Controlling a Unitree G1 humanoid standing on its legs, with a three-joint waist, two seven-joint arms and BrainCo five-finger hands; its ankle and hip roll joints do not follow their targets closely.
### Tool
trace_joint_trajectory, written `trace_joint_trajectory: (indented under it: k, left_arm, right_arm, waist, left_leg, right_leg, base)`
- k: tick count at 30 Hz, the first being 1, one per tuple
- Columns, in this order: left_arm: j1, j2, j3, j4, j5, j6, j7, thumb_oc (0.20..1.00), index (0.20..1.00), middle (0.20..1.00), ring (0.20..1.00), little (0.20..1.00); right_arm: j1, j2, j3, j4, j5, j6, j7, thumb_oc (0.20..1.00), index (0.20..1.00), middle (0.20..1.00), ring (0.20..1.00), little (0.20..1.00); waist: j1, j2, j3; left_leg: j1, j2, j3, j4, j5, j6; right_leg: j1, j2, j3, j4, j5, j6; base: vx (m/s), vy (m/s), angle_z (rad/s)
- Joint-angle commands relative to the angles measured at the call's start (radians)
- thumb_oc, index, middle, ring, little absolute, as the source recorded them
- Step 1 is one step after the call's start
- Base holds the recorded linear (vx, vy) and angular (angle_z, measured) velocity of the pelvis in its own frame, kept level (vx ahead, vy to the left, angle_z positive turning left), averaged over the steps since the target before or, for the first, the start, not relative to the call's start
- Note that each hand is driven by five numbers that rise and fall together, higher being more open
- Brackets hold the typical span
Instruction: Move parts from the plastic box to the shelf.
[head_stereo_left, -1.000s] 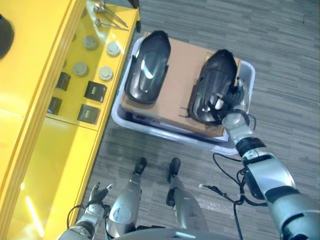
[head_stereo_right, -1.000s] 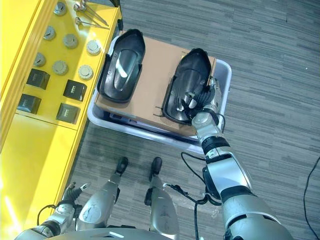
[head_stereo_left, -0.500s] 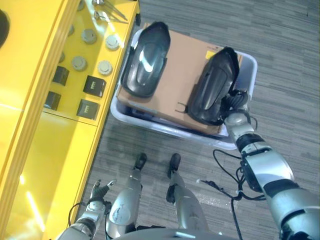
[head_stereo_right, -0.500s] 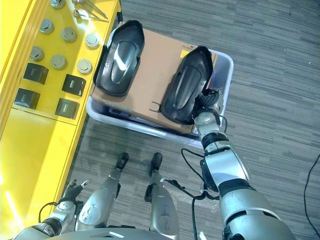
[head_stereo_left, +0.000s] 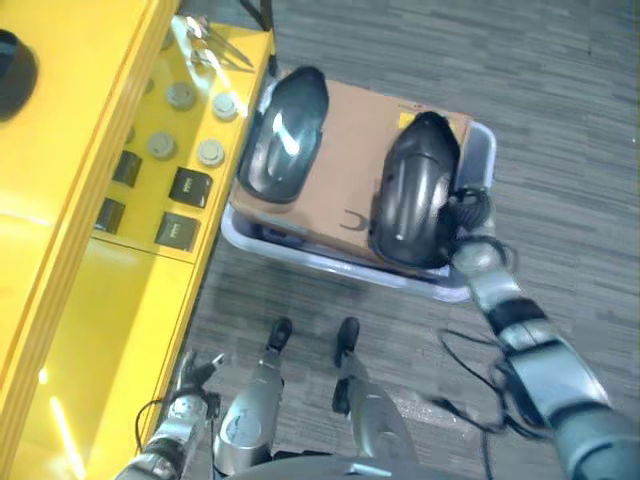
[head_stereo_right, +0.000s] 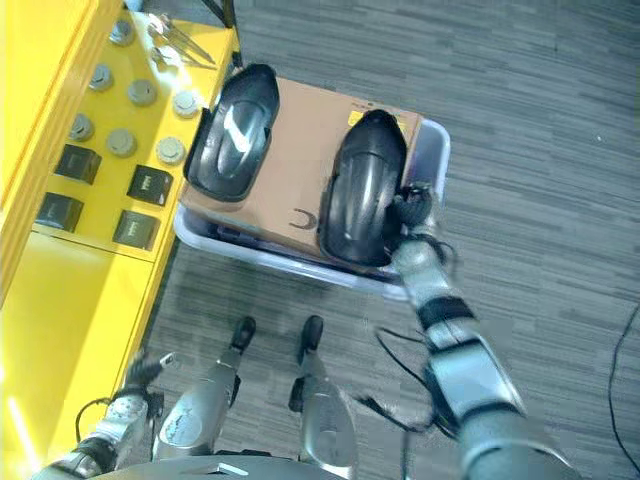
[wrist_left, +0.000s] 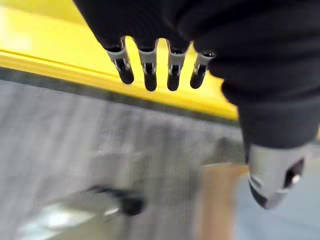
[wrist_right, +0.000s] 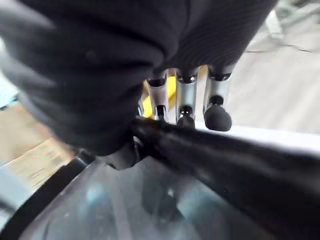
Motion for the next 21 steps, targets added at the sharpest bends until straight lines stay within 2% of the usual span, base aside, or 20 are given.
trace_joint_trajectory:
  k: [1,4,6,10,16,20,21]
  left_arm:
    - [-0.015,0.047,-0.041,-0.037,0.063,-0.029,0.007,1.0,1.0,1.0,1.0,1.0]
    - [0.041,0.136,0.015,-0.301,0.05,-0.024,-0.051,1.0,1.0,1.0,1.0,1.0]
    - [0.056,0.155,0.03,-0.363,0.052,-0.014,-0.065,1.0,1.0,1.0,1.0,1.0]
    - [0.123,0.215,0.05,-0.602,-0.046,0.004,-0.164,1.0,1.0,1.0,1.0,1.0]
    - [0.157,0.211,0.045,-0.796,-0.192,0.037,-0.248,1.0,1.0,1.0,1.0,1.0]
    - [0.124,0.182,0.013,-0.837,-0.283,0.041,-0.259,1.0,1.0,1.0,1.0,1.0]
    - [0.101,0.148,-0.013,-0.849,-0.371,0.041,-0.259,1.0,1.0,1.0,1.0,1.0]
  right_arm:
    - [-0.035,-0.053,-0.008,-0.055,-0.184,-0.063,-0.032,0.2,0.2,0.2,0.2,0.2]
    - [0.019,-0.159,-0.074,-0.223,-0.305,-0.056,-0.017,0.2,0.2,0.2,0.2,0.2]
    - [0.026,-0.176,-0.089,-0.284,-0.341,-0.053,-0.005,0.2,0.2,0.2,0.2,0.2]
    - [0.012,-0.232,-0.124,-0.423,-0.421,-0.057,0.005,0.2,0.2,0.2,0.2,0.2]
    - [0.02,-0.214,-0.142,-0.576,-0.437,-0.09,0.045,0.2,0.2,0.2,0.2,0.2]
    - [0.019,-0.176,-0.137,-0.638,-0.444,-0.097,0.051,0.2,0.2,0.2,0.2,0.2]
    - [0.009,-0.135,-0.13,-0.685,-0.447,-0.1,0.049,0.2,0.2,0.2,0.2,0.2]
  waist:
    - [0.003,0.029,-0.096]
    - [0.014,0.04,-0.149]
    - [0.013,0.042,-0.163]
    - [0.022,0.057,-0.224]
    - [0.018,0.063,-0.299]
    - [0.013,0.062,-0.322]
    - [0.006,0.061,-0.333]
  left_leg:
    - [0.037,0.057,-0.017,-0.137,0.032,-0.025]
    - [0.101,0.064,-0.022,-0.133,0.012,-0.028]
    - [0.11,0.064,-0.024,-0.133,0.015,-0.027]
    - [0.157,0.066,-0.03,-0.124,0.005,-0.028]
    - [0.211,0.075,-0.034,-0.125,-0.017,-0.027]
    - [0.226,0.079,-0.037,-0.124,-0.02,-0.028]
    - [0.233,0.081,-0.037,-0.124,-0.022,-0.028]
  right_leg:
    - [0.115,-0.058,-0.014,-0.003,-0.15,0.119]
    - [0.185,-0.061,-0.039,0.007,-0.181,0.115]
    - [0.196,-0.063,-0.046,0.01,-0.185,0.116]
    - [0.254,-0.066,-0.056,0.021,-0.206,0.112]
    - [0.315,-0.058,-0.056,0.025,-0.242,0.1]
    - [0.332,-0.054,-0.057,0.028,-0.252,0.094]
    - [0.339,-0.051,-0.053,0.027,-0.255,0.091]
  base:
    - [0.07,-0.043,0.02]
    - [0.08,-0.062,0.12]
    - [0.03,-0.031,0.11]
    - [0.04,-0.036,0.04]
    - [0.05,-0.044,0.01]
    - [0.01,-0.021,0.0]
    - [0.04,-0.052,0.01]
